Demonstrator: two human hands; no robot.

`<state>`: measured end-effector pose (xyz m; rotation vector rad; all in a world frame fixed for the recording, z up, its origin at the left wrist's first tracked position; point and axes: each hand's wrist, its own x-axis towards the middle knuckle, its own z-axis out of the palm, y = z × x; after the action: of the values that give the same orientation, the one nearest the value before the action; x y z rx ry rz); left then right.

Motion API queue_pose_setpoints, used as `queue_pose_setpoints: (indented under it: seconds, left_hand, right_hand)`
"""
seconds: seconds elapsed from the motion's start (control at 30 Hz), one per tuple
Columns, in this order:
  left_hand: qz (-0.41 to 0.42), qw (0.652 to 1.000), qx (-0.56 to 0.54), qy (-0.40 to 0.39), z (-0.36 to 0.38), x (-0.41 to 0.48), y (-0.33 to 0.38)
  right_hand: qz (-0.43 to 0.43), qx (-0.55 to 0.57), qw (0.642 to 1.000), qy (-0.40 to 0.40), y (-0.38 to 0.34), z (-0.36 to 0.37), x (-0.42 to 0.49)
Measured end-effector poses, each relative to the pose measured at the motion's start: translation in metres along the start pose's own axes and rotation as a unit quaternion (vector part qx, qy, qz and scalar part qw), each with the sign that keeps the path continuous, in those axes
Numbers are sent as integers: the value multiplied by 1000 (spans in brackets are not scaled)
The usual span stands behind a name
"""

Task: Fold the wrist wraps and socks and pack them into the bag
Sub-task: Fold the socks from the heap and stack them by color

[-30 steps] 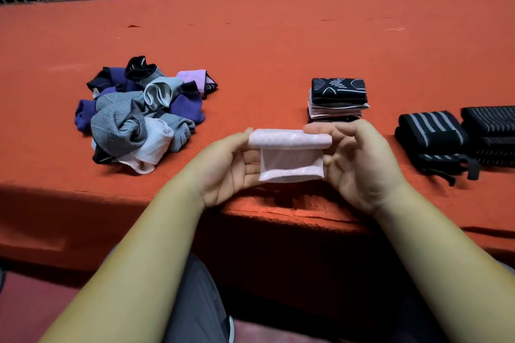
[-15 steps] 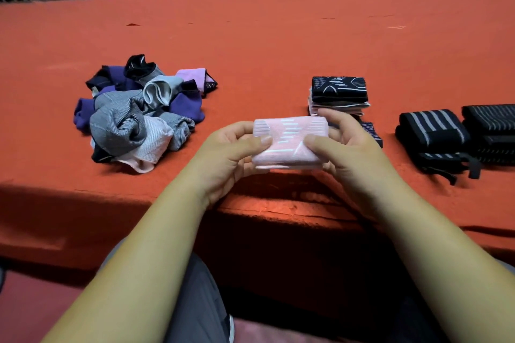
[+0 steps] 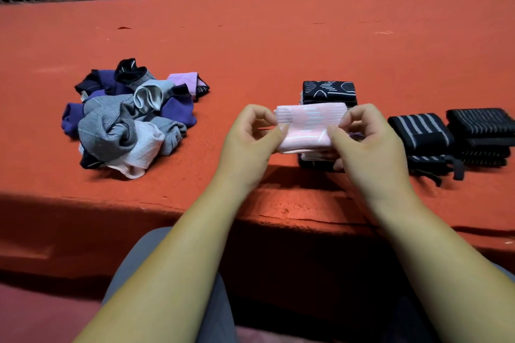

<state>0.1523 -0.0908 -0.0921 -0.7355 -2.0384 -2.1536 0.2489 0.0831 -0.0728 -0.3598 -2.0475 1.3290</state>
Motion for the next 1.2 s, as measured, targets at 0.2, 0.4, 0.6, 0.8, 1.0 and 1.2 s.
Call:
queue_pose_setpoints:
  seconds: [0.2,0.4,0.6,0.8,1.0,1.2]
  left_hand:
    - [-3,1000,12,-23,27,4,-1]
    - [21,996,83,-35,46,9,-15]
    - [10,982,185,-26,56,10,-26]
    - [-11,980,198,-35,54,9,-27]
    - [-20,983,174,-54,47,8,-28]
    - [-34,987,157,-25,26,8,-15]
  right_hand:
    - [31,-27,999,33,15,-18,13]
    - [25,-74,997,14,27,-29,19]
    - [12,-163,986,-15,41,-26,24]
    - [-11,-197,980,-28,46,-22,26]
    - [-15,-178,984,-23,47,-24,25]
    - [-74,-143,987,29,32,-26,18]
